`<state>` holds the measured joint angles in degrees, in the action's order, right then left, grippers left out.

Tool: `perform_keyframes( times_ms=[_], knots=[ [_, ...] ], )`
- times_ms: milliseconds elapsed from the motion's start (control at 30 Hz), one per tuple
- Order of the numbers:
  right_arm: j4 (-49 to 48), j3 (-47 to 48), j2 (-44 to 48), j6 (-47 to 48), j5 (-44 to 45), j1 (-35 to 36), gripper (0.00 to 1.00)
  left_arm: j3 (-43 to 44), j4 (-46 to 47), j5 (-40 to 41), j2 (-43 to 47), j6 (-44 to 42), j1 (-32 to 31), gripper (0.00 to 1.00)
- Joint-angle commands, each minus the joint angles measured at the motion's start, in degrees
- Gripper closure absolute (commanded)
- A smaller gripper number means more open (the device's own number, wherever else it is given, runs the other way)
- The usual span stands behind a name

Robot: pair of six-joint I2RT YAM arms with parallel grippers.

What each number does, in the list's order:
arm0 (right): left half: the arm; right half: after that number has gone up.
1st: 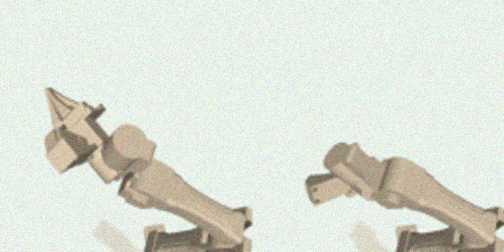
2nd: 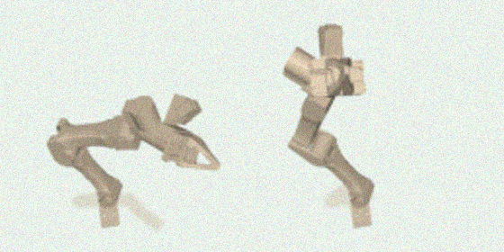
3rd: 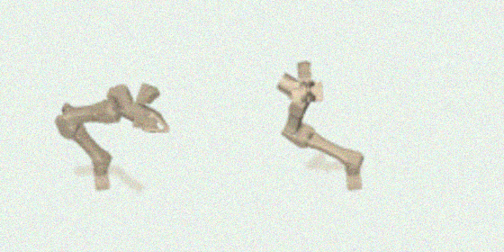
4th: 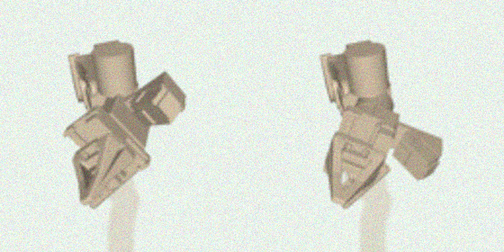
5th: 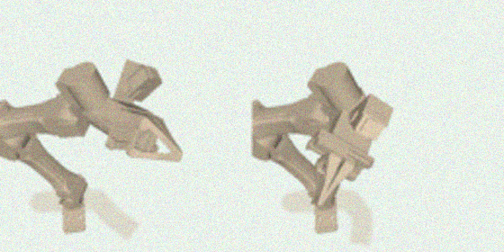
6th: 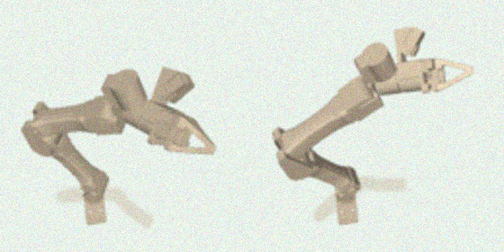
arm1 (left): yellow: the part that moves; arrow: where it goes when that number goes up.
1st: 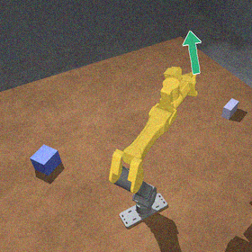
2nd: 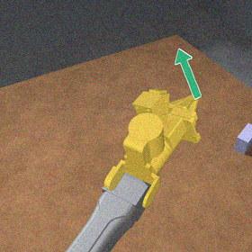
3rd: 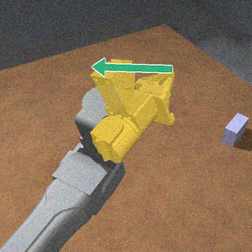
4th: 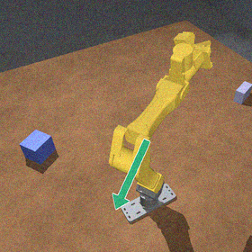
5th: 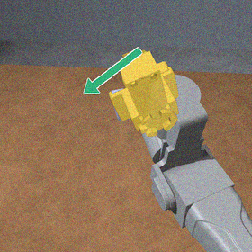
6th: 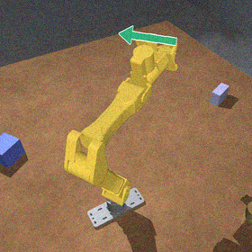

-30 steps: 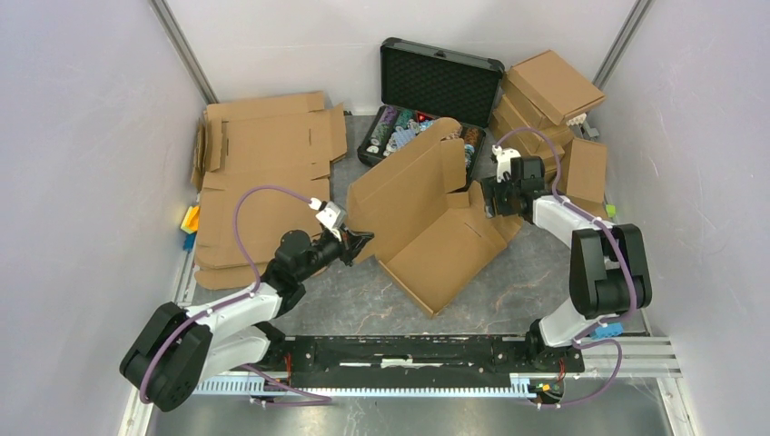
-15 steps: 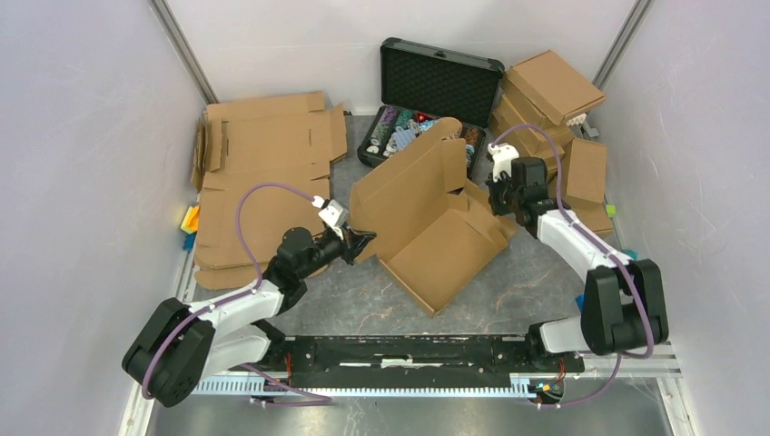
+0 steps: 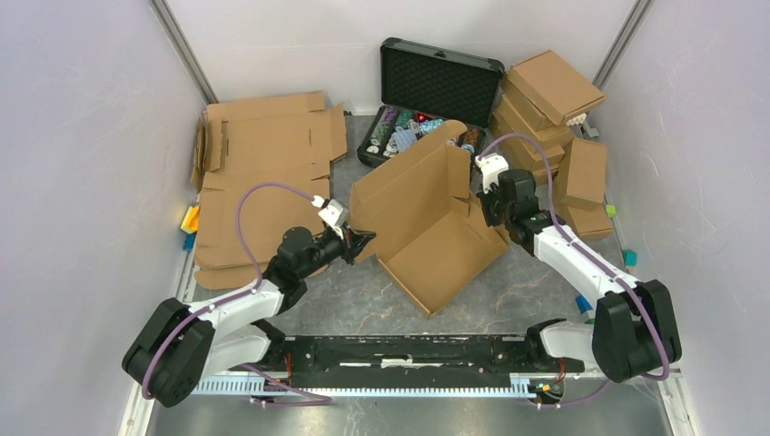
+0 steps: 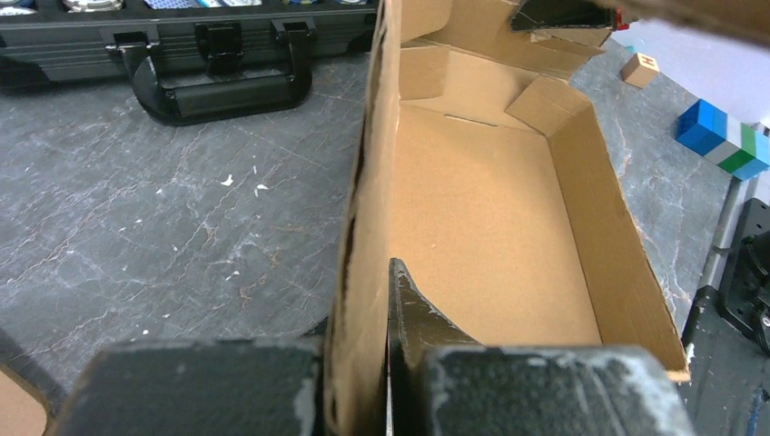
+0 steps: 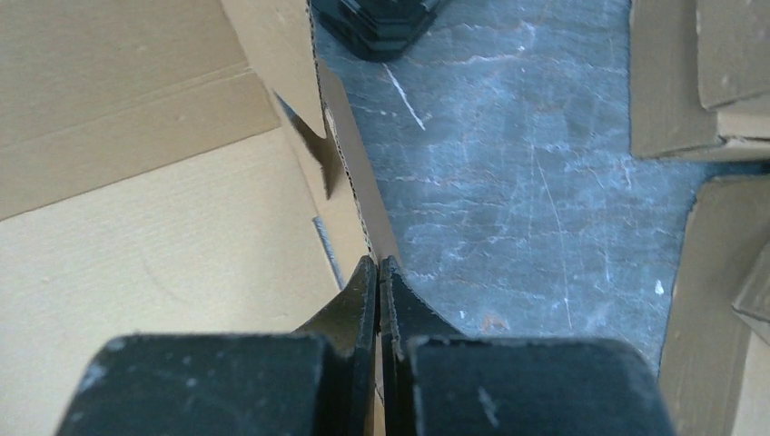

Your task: Fold the paper box

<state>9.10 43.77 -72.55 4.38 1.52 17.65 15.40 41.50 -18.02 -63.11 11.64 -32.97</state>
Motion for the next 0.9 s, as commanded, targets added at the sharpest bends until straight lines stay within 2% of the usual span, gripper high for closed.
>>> perform_keyframes(
  times_ms=[0, 300, 867],
  knots=[
    [2.60, -1.70, -0.46, -2.24, 3.80, 0.41, 1.00, 2.05, -1.68, 3.45, 0.55, 2.13, -0.30, 0.98],
    [1.44, -4.99, 1.22, -2.41, 1.65, 1.42, 1.00, 4.73, -5.83, 5.37, -2.26, 4.66, 0.14, 0.98],
    [8.24, -4.53, 1.81, -1.45, 12.70, 14.04, 1.00, 5.48, -8.35, 6.64, -1.85, 6.78, 1.29, 0.98]
  ],
)
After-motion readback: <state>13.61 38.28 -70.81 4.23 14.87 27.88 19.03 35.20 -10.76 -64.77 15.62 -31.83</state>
